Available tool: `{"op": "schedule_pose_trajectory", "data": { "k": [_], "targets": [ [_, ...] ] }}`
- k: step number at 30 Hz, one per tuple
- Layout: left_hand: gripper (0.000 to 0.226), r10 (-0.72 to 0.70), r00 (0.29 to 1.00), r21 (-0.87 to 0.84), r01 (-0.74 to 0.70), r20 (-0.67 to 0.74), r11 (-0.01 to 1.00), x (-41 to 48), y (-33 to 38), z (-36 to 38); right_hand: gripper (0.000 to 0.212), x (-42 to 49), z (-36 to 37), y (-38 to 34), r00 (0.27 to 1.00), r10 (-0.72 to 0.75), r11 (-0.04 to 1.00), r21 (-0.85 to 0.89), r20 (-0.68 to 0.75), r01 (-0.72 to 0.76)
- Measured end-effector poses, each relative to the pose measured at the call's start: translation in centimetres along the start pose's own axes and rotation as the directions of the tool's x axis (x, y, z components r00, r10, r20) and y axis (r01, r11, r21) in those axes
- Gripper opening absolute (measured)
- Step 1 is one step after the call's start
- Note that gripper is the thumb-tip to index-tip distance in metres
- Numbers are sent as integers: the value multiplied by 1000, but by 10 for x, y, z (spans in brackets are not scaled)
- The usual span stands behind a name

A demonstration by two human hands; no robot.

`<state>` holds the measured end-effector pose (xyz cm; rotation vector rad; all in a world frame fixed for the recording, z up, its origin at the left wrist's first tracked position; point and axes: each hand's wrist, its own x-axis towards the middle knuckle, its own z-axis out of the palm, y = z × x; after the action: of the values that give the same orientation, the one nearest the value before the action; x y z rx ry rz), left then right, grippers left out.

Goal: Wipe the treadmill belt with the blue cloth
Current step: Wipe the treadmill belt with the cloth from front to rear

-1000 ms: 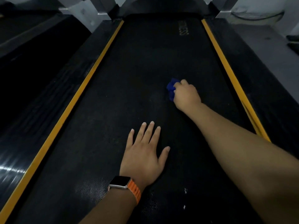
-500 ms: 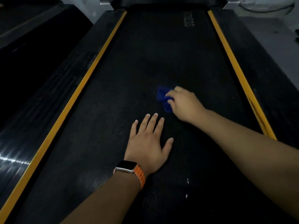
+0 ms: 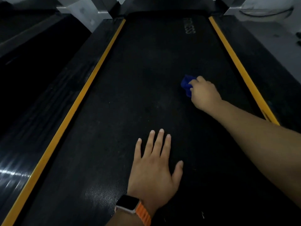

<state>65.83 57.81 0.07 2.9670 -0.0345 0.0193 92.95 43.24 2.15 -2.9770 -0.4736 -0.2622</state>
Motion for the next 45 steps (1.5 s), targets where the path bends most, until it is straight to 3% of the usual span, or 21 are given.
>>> {"op": "schedule_pose_trajectory", "data": {
  "k": [10, 13, 15, 18, 19, 22, 24, 25, 27, 29, 32, 34, 35, 38, 39, 40, 42, 45],
  "targets": [
    [81, -4, 998, 57, 1, 61, 998, -27, 9, -7, 24, -117, -24, -8, 972, -232, 966, 120, 25, 228],
    [81, -14, 999, 28, 12, 51, 1000, -35, 10, -7, 23, -110, -31, -5, 962, -269, 954, 150, 48, 260],
    [81, -10, 999, 10, 10, 36, 1000, -36, 10, -7, 26, -71, -31, 3, 986, -165, 983, 86, 12, 163],
    [81, -17, 1000, -18, 17, 21, 1000, -35, 10, -3, 26, -5, -22, 7, 979, 202, 976, 91, -22, -199],
    [81, -19, 1000, -14, 19, 13, 1000, -34, 10, -3, 25, 8, -14, -7, 977, 213, 972, 103, -22, -209],
    [81, -18, 1000, 2, 18, 16, 1000, -30, 6, 1, 27, 15, 4, -54, 988, -148, 978, 158, 49, 139],
    [81, -3, 1000, 13, 2, 13, 1000, -30, 6, 5, 29, 19, -4, -39, 968, -241, 965, 126, 75, 231],
    [81, 0, 1000, 8, 0, 10, 1000, -31, 6, 6, 29, 27, -10, -22, 987, -150, 986, 86, 50, 145],
    [81, -3, 1000, -12, 3, -1, 1000, -32, 5, 5, 30, 38, -19, 14, 985, 171, 985, 23, -19, -170],
    [81, -2, 1000, -15, 2, -4, 1000, -30, 4, 7, 29, 34, -15, 8, 969, 244, 969, 52, -32, -242],
    [80, -10, 1000, -3, 10, -9, 1000, -30, 5, 7, 26, 9, -4, -44, 993, -118, 980, 162, 21, 113],
    [80, -9, 1000, -5, 9, -3, 1000, -31, 5, 6, 26, 2, -14, -37, 967, -243, 964, 131, 83, 231],
    [81, -7, 1000, -8, 7, 1, 1000, -31, 5, 6, 27, 7, -23, -22, 977, -190, 980, 79, 97, 182],
    [80, -10, 1000, -9, 10, 4, 1000, -32, 5, 6, 34, 15, -39, 29, 978, 207, 978, -29, 31, -206],
    [80, -14, 1000, -6, 14, 9, 1000, -30, 4, 4, 34, 10, -37, 25, 968, 250, 968, -25, 7, -250],
    [81, -18, 1000, -2, 18, 20, 1000, -30, 5, 2, 32, 1, -33, 8, 980, 199, 980, 15, -10, -199],
    [82, -15, 999, 12, 14, 46, 1000, -30, 6, 0, 28, -25, -20, -40, 998, -60, 991, 121, 28, 56],
    [82, -23, 998, 10, 23, 51, 1000, -31, 8, -6, 28, -58, -21, -60, 921, -376, 913, 207, 102, 351]
  ]
}}
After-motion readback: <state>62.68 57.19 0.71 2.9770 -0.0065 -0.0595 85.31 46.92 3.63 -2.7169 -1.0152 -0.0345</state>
